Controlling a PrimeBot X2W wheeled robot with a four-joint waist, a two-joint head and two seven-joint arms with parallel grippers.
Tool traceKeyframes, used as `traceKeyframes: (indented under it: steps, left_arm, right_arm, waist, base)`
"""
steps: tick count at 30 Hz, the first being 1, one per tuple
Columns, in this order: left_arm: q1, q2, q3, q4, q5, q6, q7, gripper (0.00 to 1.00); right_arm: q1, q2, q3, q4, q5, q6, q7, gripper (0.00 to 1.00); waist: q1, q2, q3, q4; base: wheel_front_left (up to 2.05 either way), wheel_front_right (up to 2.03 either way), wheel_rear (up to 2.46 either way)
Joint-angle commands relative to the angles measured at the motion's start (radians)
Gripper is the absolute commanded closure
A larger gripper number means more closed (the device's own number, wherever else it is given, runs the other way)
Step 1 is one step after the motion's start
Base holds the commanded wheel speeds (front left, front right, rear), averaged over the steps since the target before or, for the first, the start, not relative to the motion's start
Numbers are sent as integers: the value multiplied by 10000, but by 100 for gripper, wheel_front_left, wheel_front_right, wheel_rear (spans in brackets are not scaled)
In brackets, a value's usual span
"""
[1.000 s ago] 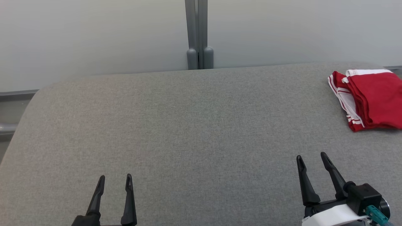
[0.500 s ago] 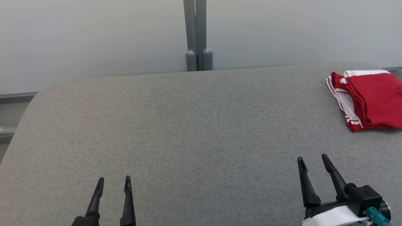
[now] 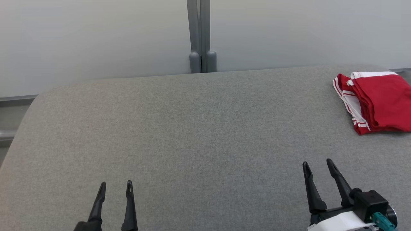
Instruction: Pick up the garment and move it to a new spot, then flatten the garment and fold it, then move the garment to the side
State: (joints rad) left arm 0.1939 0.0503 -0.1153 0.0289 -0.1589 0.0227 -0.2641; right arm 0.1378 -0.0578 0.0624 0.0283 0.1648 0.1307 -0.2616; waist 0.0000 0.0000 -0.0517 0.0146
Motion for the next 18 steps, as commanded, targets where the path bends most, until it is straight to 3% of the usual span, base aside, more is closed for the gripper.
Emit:
traceKeyframes:
  steps: [1,4,18]
  left_arm:
    - [6,0,-9,43,-16,-9,0,100]
    - [24,-4,-45,318,-103,-8,2,100]
    - [-524,163,171,604,-2939,-269,517,100]
  right_arm:
    - [7,2,7,42,16,0,2,100]
    - [61,21,21,308,36,0,8,100]
    - [-404,-120,-108,613,2859,0,532,100]
  waist:
    - [0,0,0,-1]
    - [0,0,1,-2]
    - [0,0,62,-18]
  base:
    - [0,0,0]
    - [0,0,0]
    - [0,0,0]
